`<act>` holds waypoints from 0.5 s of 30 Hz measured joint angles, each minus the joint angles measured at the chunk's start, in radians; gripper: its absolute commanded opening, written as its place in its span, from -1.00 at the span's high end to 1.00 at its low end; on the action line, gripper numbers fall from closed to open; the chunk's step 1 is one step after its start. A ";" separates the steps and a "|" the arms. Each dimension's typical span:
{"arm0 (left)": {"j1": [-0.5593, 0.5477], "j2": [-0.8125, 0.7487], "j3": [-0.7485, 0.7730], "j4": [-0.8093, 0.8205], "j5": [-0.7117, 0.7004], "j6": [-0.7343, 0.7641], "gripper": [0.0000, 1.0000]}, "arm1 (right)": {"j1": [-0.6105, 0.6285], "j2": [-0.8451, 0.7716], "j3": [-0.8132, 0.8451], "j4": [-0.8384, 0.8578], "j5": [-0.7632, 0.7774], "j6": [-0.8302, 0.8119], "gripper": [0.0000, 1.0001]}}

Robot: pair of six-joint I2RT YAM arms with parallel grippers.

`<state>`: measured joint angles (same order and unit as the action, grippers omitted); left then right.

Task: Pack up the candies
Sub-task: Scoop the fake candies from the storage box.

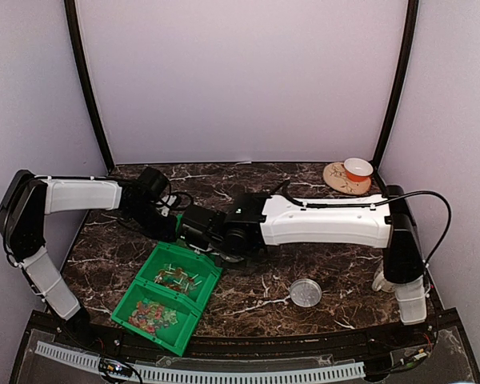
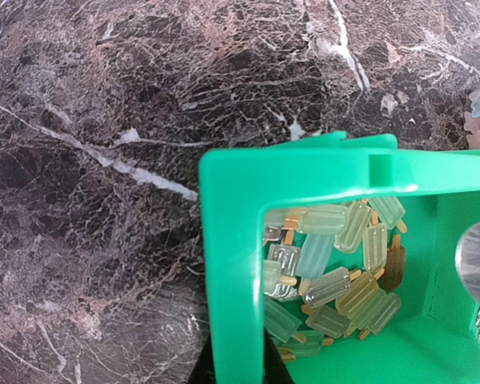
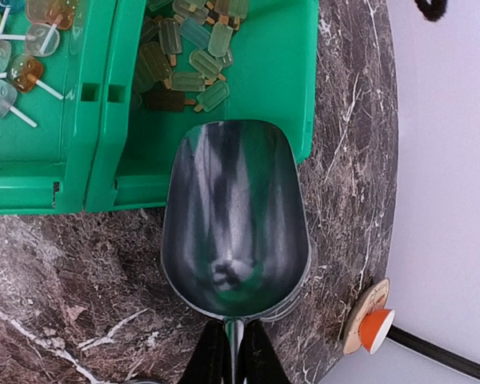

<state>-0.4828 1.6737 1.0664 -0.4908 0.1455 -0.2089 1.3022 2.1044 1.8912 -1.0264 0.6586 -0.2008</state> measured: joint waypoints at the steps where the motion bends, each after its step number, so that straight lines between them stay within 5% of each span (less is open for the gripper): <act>1: -0.002 -0.002 0.000 0.000 0.000 0.001 1.00 | -0.001 0.016 0.019 -0.008 -0.004 -0.005 1.00; 15: -0.032 -0.007 -0.003 -0.005 0.002 0.022 1.00 | -0.012 0.158 0.178 -0.044 -0.088 -0.108 1.00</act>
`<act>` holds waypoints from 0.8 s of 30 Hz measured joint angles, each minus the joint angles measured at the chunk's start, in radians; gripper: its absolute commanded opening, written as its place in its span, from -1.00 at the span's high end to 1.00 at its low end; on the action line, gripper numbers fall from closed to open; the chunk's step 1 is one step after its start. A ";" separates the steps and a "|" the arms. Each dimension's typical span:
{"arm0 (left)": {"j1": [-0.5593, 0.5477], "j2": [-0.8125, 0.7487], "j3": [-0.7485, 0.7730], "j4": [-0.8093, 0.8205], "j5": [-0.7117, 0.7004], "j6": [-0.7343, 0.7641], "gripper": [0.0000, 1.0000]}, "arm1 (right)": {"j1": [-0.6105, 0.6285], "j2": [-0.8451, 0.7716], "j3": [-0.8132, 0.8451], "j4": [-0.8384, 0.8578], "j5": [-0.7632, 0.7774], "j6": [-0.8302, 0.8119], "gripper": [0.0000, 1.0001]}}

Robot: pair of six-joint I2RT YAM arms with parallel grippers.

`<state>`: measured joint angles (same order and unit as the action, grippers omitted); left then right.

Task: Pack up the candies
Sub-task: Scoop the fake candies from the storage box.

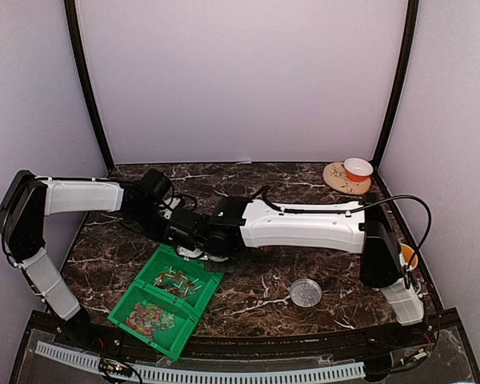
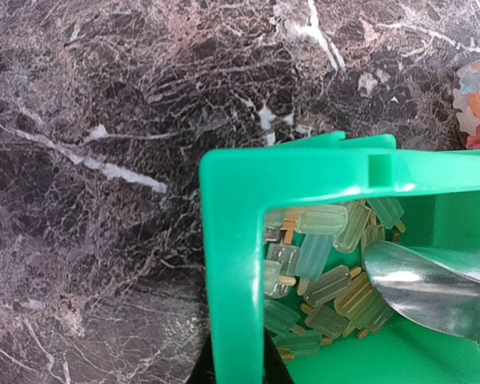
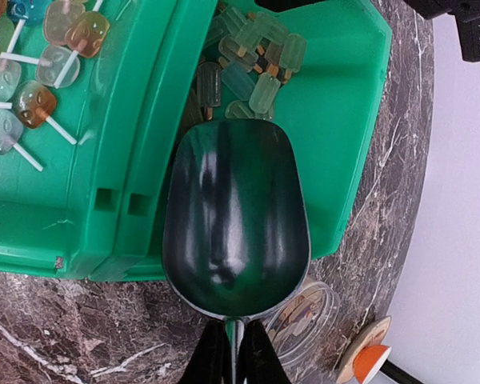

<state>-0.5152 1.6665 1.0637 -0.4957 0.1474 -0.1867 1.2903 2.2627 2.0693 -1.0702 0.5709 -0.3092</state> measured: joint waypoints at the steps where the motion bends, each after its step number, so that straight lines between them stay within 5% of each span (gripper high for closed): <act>1: 0.000 0.000 -0.002 -0.004 0.000 0.001 1.00 | -0.002 0.005 0.005 0.002 -0.010 -0.005 1.00; 12: -0.005 -0.001 -0.006 -0.006 0.004 0.012 1.00 | -0.070 0.016 -0.026 0.190 -0.246 -0.018 1.00; 24: 0.006 -0.005 -0.012 -0.009 -0.008 0.014 1.00 | -0.114 -0.105 -0.367 0.570 -0.388 0.130 1.00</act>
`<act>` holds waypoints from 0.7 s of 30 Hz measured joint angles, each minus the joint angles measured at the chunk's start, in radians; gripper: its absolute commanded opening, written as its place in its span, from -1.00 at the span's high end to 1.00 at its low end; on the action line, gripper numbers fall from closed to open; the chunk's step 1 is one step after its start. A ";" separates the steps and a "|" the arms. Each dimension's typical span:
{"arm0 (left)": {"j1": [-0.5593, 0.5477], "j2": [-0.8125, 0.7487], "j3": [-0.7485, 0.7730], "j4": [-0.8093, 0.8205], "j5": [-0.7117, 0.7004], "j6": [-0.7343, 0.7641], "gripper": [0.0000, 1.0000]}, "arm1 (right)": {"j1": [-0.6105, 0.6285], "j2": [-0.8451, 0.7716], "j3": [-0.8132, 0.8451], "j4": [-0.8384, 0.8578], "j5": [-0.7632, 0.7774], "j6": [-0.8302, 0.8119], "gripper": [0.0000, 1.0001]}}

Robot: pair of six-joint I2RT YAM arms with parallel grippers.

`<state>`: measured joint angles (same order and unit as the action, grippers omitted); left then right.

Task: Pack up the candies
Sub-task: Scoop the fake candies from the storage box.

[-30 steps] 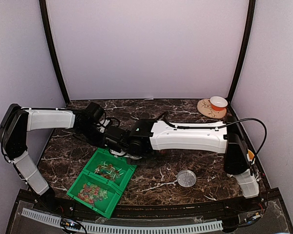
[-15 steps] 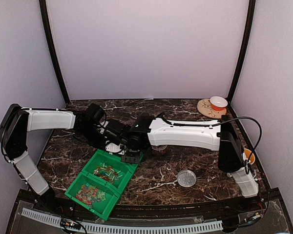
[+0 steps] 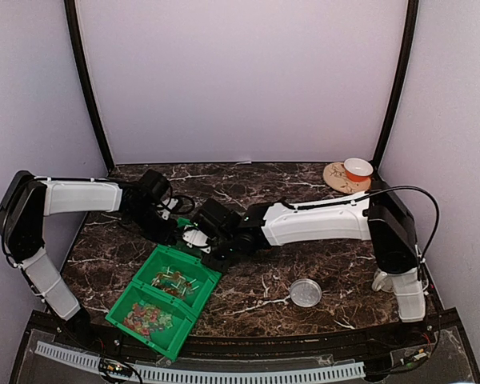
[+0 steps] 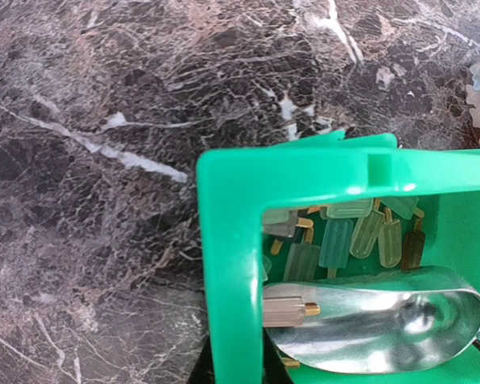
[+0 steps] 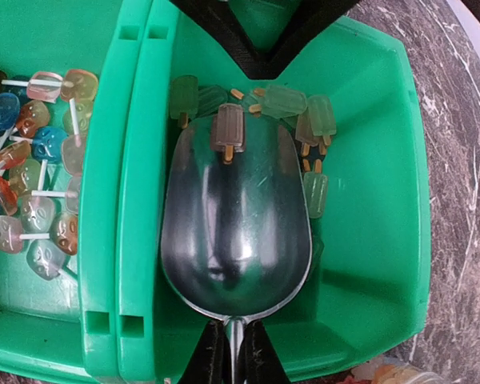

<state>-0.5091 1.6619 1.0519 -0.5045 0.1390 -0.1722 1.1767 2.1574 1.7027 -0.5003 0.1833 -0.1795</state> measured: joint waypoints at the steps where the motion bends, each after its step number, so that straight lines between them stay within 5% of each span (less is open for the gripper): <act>1: 0.003 -0.002 -0.001 -0.001 -0.002 0.000 1.00 | -0.001 -0.008 -0.028 0.035 -0.005 0.013 1.00; 10: 0.009 -0.010 -0.004 -0.002 -0.018 0.000 1.00 | -0.040 -0.065 -0.245 0.331 -0.105 0.148 1.00; 21: -0.006 -0.013 -0.004 0.019 -0.002 0.000 1.00 | -0.029 -0.061 -0.284 0.439 0.040 0.290 1.00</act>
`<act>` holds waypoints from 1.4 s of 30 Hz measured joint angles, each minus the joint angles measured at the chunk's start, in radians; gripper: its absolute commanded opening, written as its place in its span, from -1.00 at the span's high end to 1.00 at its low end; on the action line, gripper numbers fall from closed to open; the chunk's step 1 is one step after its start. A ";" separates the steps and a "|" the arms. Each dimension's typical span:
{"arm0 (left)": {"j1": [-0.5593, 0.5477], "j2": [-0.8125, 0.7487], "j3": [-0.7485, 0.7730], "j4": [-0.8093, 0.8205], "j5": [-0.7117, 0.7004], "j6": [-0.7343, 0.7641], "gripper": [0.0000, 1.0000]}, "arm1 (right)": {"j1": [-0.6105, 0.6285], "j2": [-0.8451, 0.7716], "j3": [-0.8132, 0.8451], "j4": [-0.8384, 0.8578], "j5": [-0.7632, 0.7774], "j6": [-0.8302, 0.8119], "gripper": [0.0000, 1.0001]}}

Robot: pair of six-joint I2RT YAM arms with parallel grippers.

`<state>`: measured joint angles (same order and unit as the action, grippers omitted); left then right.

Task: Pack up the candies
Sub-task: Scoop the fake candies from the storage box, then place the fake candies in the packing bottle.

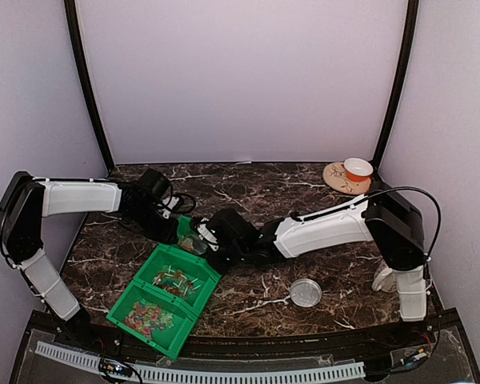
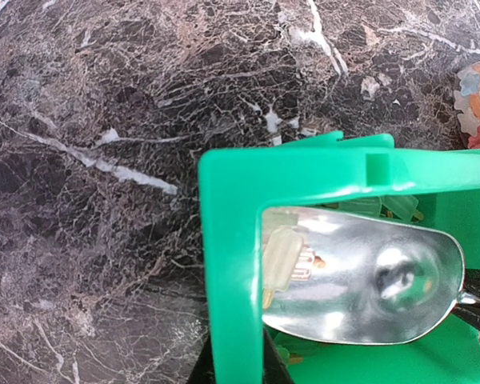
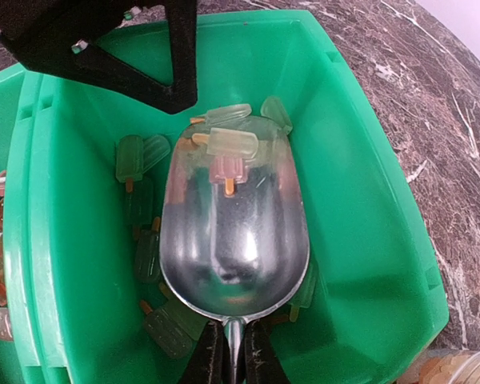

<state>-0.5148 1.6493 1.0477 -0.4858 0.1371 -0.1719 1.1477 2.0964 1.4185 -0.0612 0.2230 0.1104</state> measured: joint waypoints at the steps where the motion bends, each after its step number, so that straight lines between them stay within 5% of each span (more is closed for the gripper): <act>1: 0.000 0.000 0.000 0.001 0.000 0.000 1.00 | 0.001 0.001 -0.002 0.003 0.002 0.002 1.00; 20: -0.012 0.000 0.000 0.001 0.008 0.000 1.00 | -0.010 -0.082 -0.350 0.517 -0.015 -0.023 1.00; 42: -0.011 -0.001 0.001 0.006 0.022 0.000 1.00 | -0.017 -0.252 -0.598 0.712 0.003 -0.065 1.00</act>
<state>-0.5255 1.6482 1.0485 -0.4793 0.1589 -0.1715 1.1305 1.8442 0.8207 0.6510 0.2264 0.0452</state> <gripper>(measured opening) 0.084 0.077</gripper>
